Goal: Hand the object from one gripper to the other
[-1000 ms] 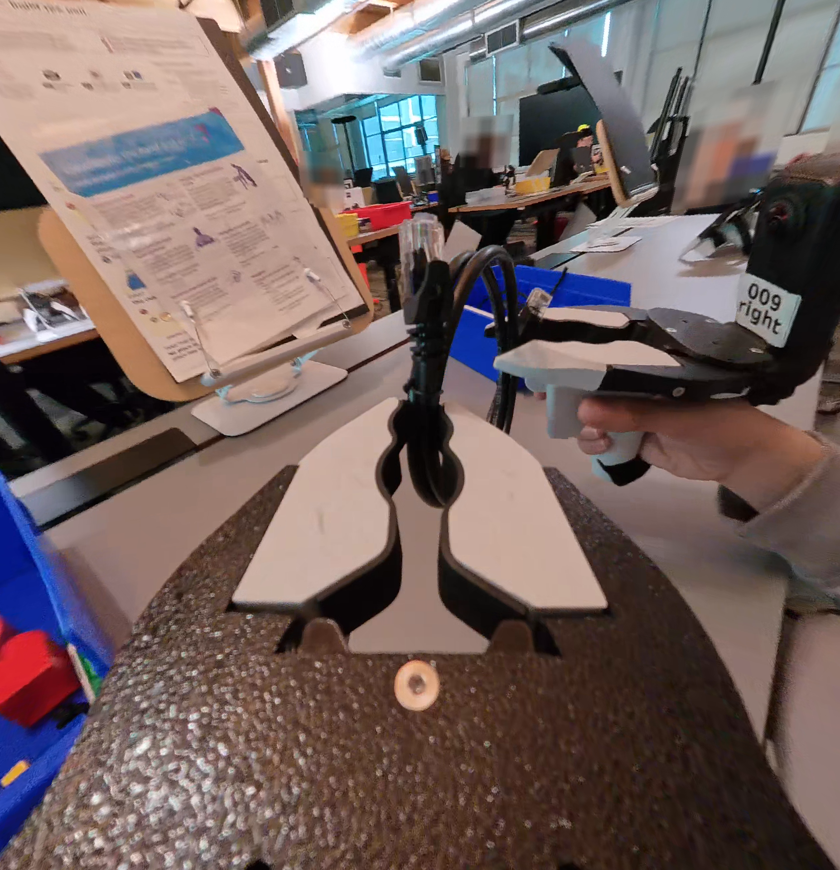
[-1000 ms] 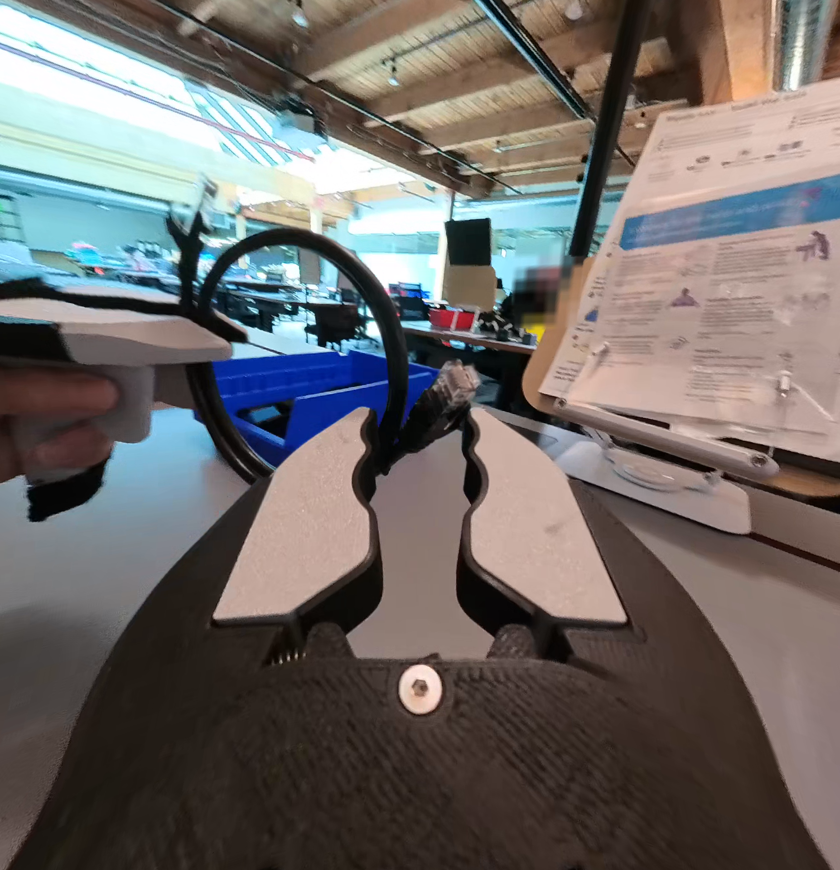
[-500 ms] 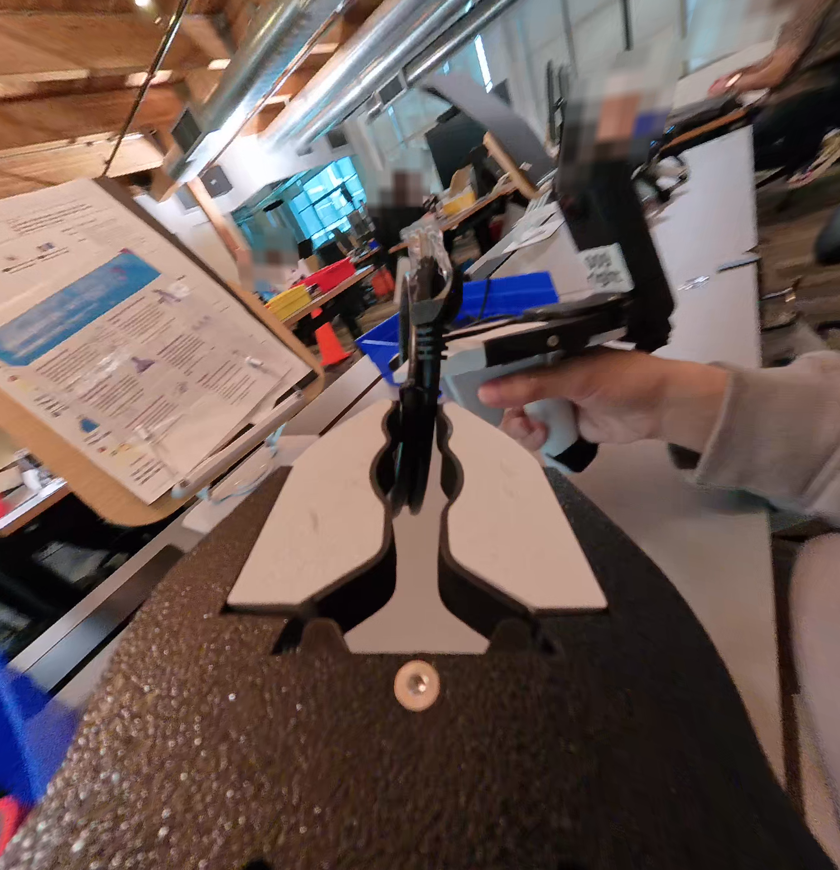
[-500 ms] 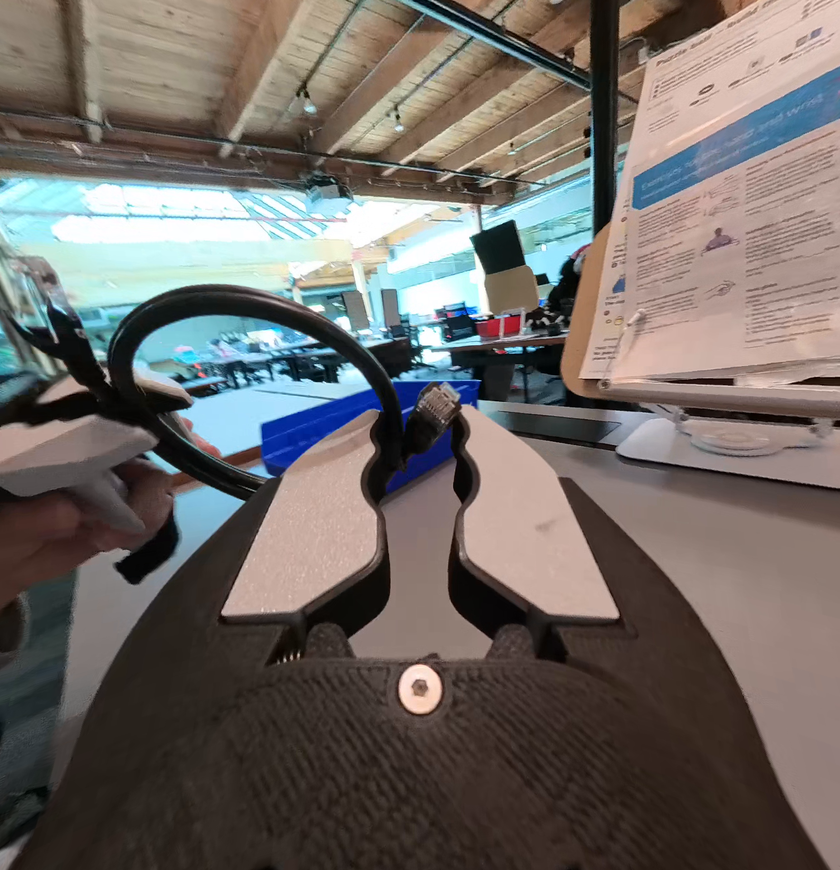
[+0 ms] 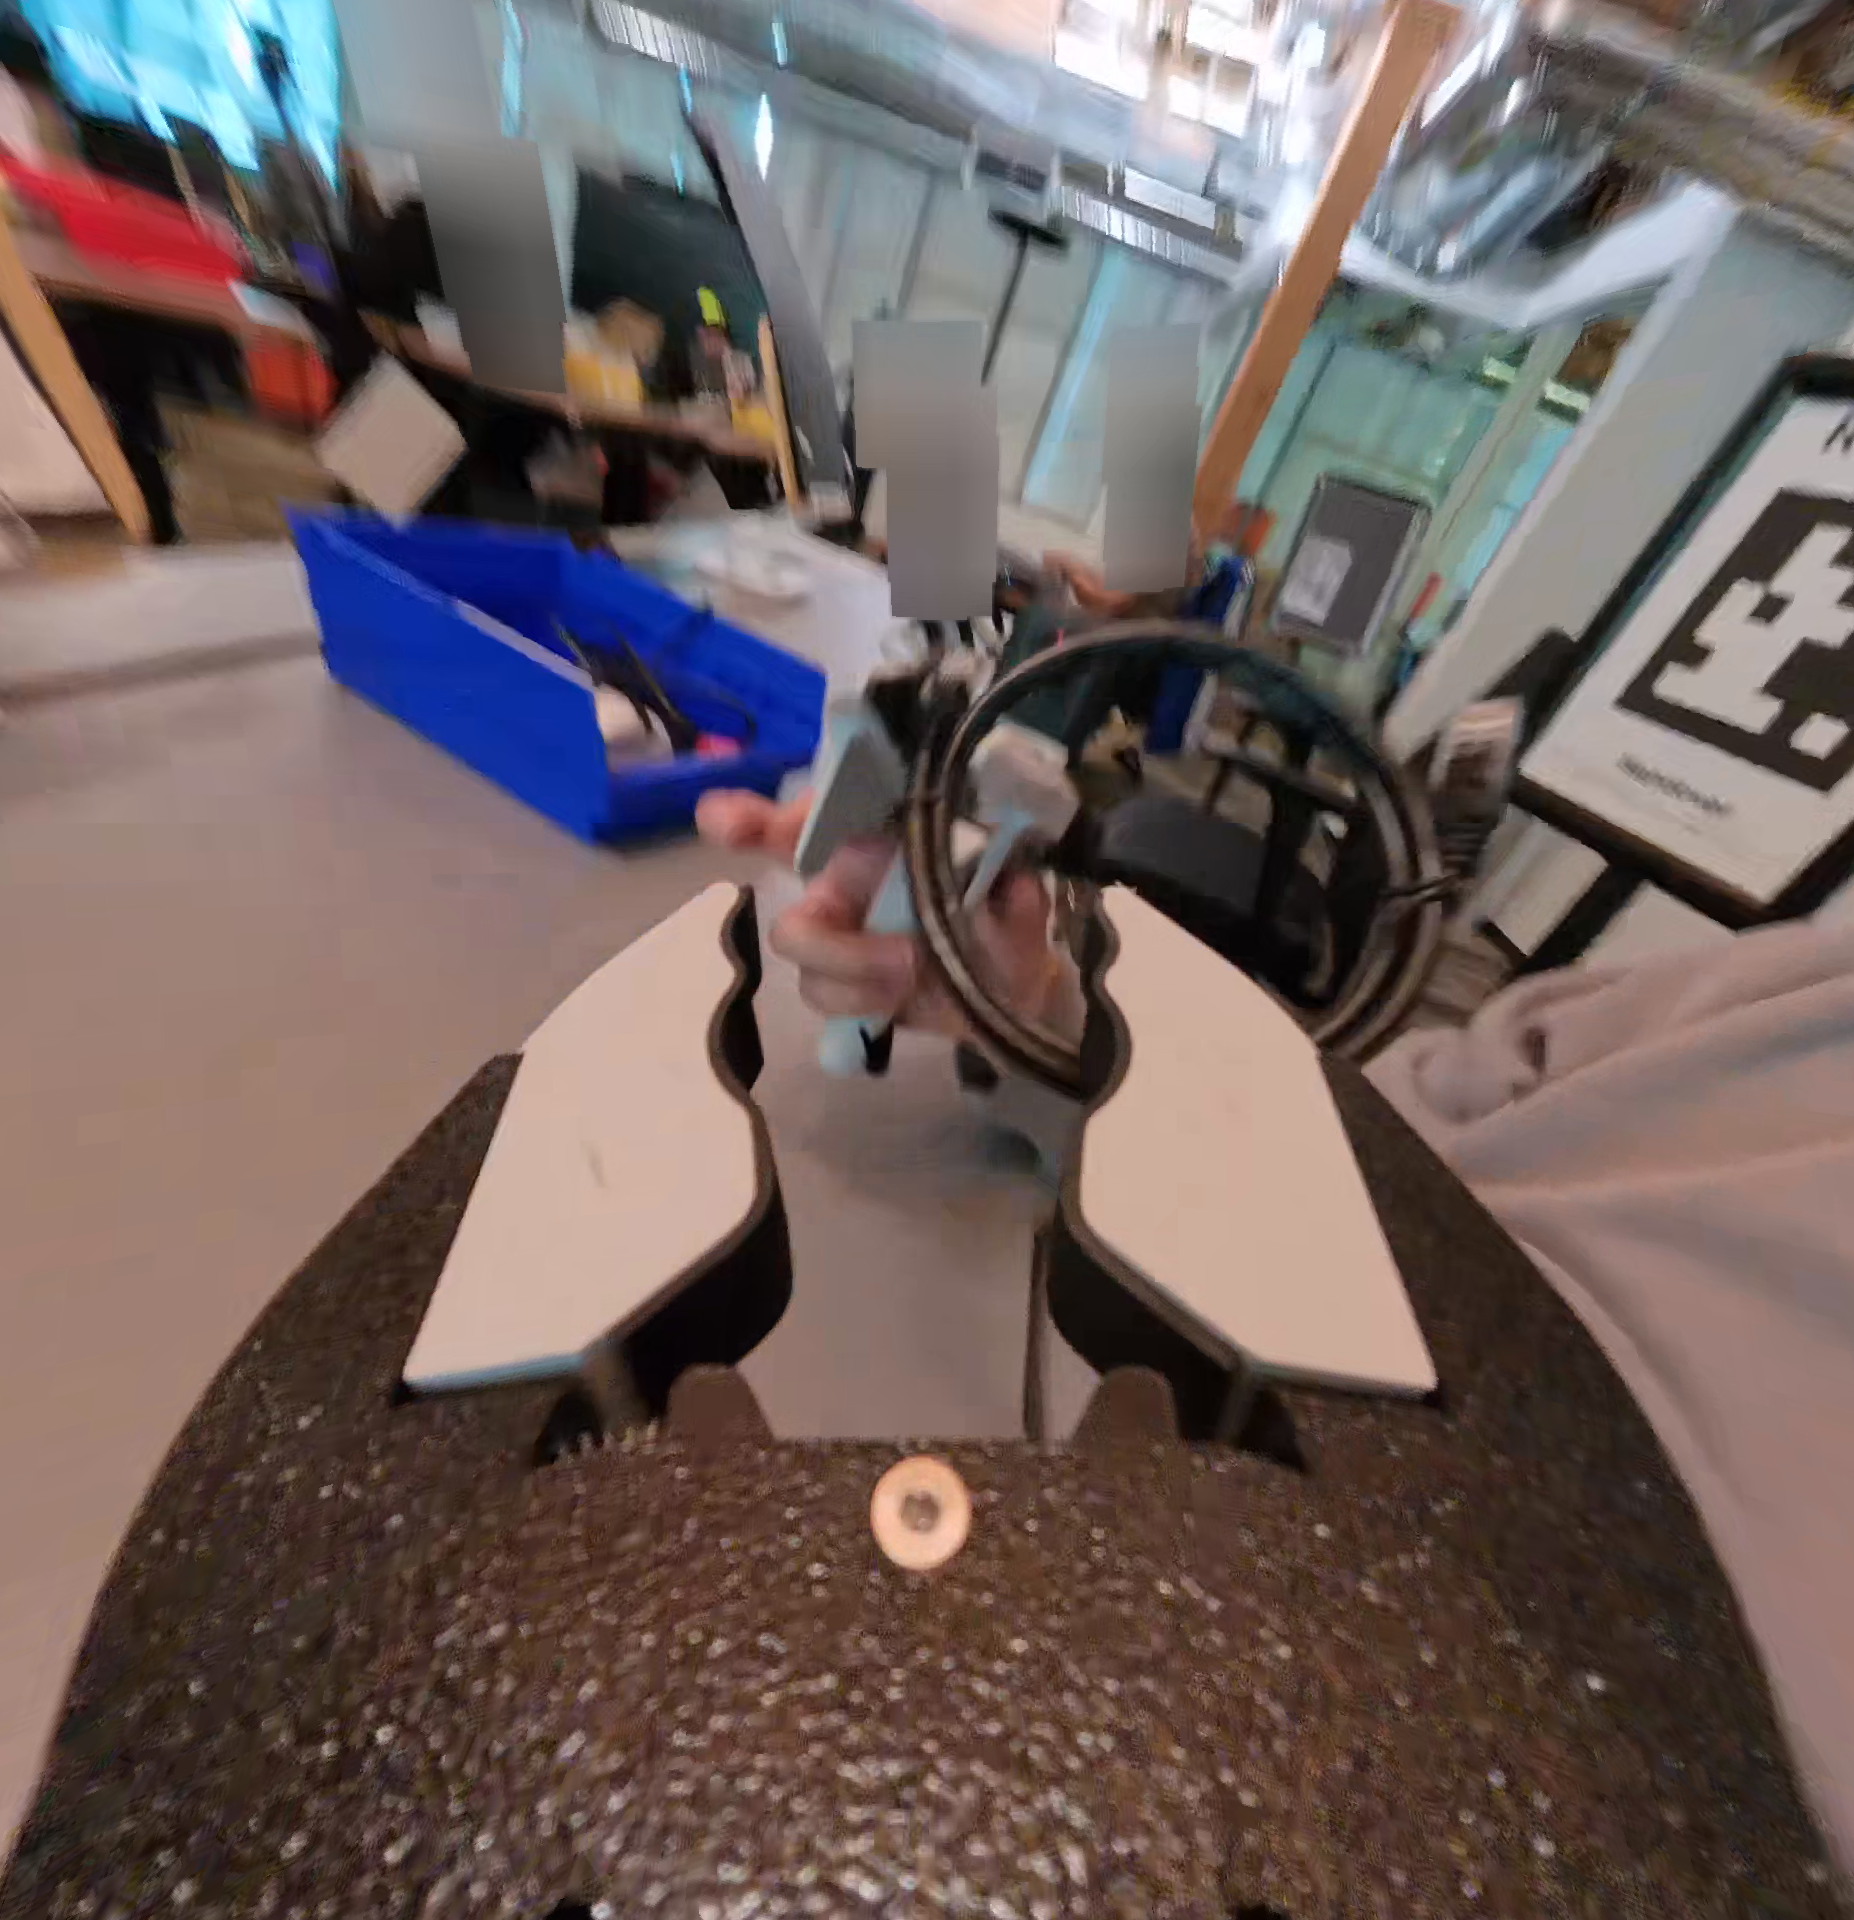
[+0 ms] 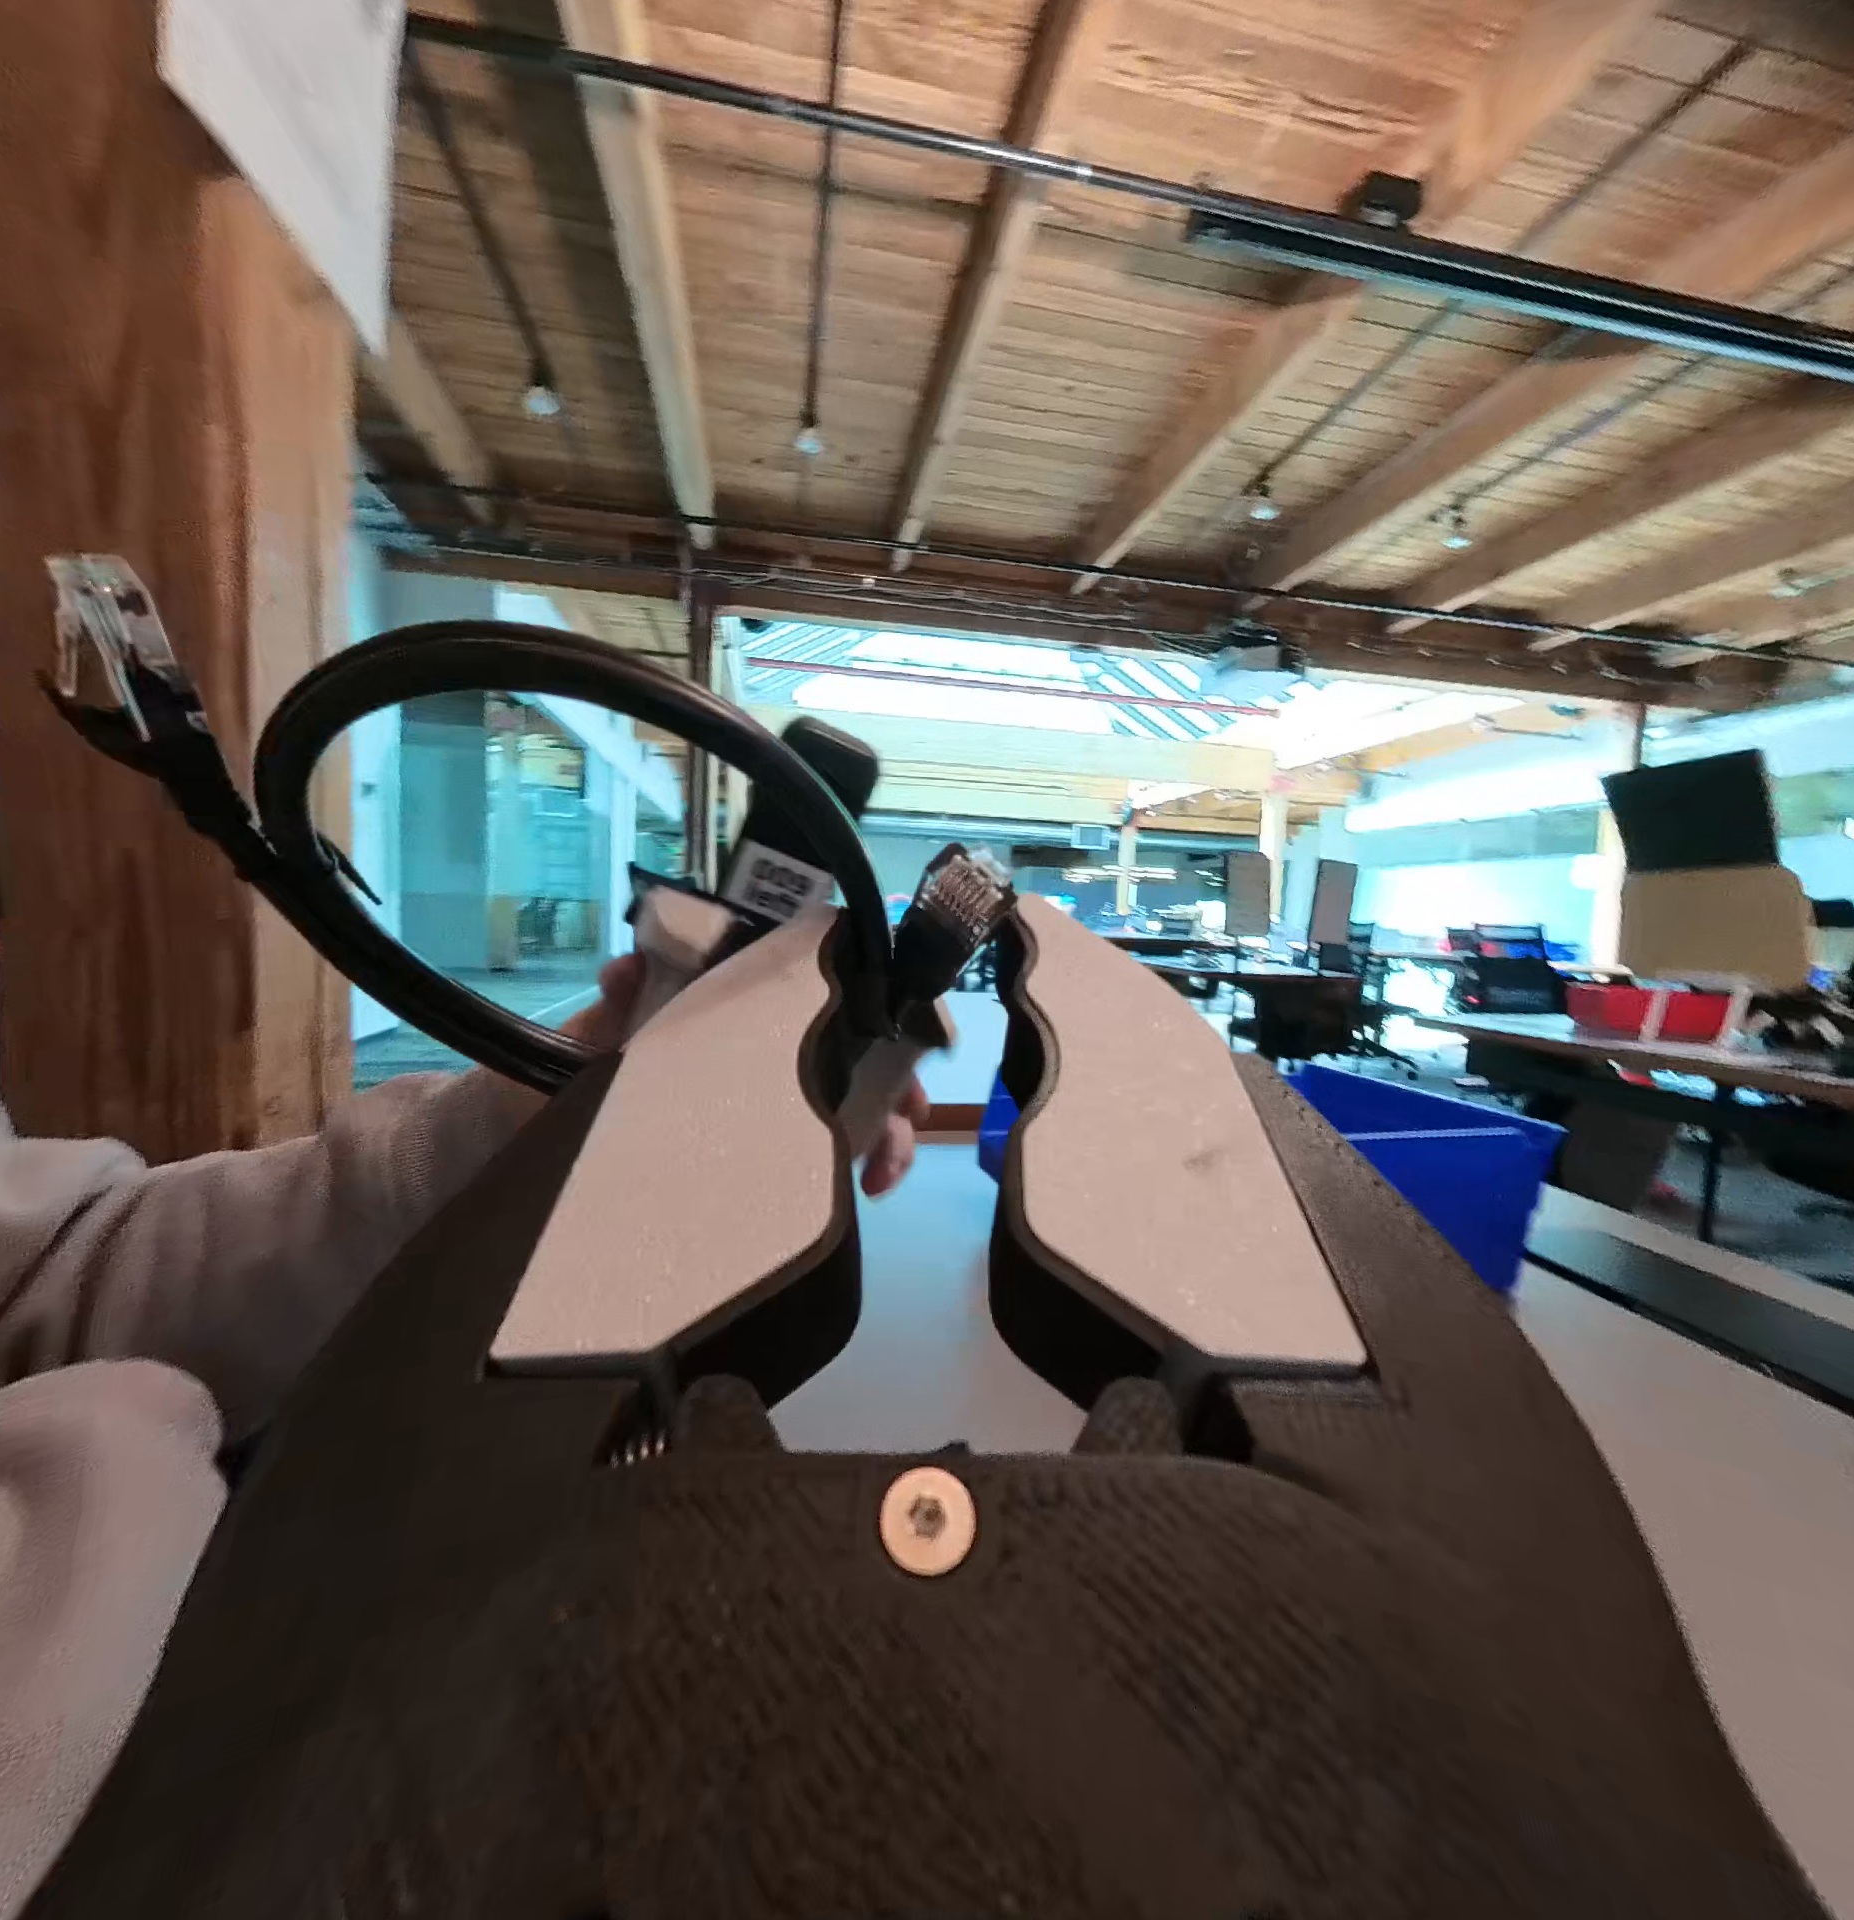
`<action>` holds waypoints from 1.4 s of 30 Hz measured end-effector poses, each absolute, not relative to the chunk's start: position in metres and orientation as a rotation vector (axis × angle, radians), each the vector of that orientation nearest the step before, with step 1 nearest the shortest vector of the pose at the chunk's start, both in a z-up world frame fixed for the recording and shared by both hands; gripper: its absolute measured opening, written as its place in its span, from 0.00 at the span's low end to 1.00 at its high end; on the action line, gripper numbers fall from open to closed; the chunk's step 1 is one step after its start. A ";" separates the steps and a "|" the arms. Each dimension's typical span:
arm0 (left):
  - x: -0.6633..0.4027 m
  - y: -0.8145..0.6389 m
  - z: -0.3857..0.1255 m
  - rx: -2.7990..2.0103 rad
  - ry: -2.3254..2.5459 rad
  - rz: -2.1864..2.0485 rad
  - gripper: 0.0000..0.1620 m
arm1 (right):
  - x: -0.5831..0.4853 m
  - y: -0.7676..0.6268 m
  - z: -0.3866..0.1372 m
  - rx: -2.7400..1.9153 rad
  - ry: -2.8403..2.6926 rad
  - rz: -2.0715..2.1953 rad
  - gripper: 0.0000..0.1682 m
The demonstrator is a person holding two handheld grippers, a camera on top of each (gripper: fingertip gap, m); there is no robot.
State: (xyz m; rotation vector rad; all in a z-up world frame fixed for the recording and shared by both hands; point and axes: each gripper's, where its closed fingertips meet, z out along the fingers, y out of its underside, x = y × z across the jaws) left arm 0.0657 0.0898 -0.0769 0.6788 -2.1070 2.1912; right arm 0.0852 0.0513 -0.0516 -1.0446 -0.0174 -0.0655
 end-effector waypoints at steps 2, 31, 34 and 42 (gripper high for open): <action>0.059 0.078 -0.103 0.648 -2.176 1.995 0.36 | 0.077 0.057 -0.053 -1.057 -0.055 -0.045 0.15; 0.123 0.127 -0.089 0.412 -3.380 2.423 0.04 | 0.054 0.083 -0.094 -1.529 -0.067 -0.028 0.07; 0.124 0.129 -0.088 0.455 -3.374 2.425 0.05 | 0.048 0.090 -0.100 -1.559 -0.115 -0.030 0.04; 0.124 0.146 -0.069 0.995 -2.856 2.564 0.40 | 0.070 0.093 -0.077 -1.389 -0.136 -0.440 0.04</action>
